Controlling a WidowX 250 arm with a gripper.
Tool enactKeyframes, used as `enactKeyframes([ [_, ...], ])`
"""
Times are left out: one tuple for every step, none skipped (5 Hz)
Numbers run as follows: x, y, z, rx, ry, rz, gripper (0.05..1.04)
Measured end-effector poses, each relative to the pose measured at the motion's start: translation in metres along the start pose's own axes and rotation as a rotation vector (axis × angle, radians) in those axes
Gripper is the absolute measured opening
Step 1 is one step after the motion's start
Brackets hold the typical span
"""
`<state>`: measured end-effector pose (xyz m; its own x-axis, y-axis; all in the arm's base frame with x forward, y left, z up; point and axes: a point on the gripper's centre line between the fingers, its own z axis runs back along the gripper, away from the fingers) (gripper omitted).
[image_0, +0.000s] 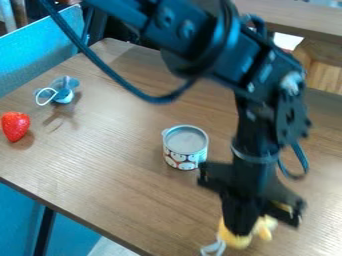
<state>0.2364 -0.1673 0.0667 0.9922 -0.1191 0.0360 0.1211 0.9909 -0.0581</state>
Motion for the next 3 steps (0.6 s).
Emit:
enactKeyframes([
  [-0.006,-0.011,-0.014,0.0,0.029,-0.024,0.086],
  [-0.009,-0.023,-0.028,0.003,0.07,-0.059,0.086],
  [0.0,-0.034,-0.033,-0.021,0.078,-0.053,0.115],
])
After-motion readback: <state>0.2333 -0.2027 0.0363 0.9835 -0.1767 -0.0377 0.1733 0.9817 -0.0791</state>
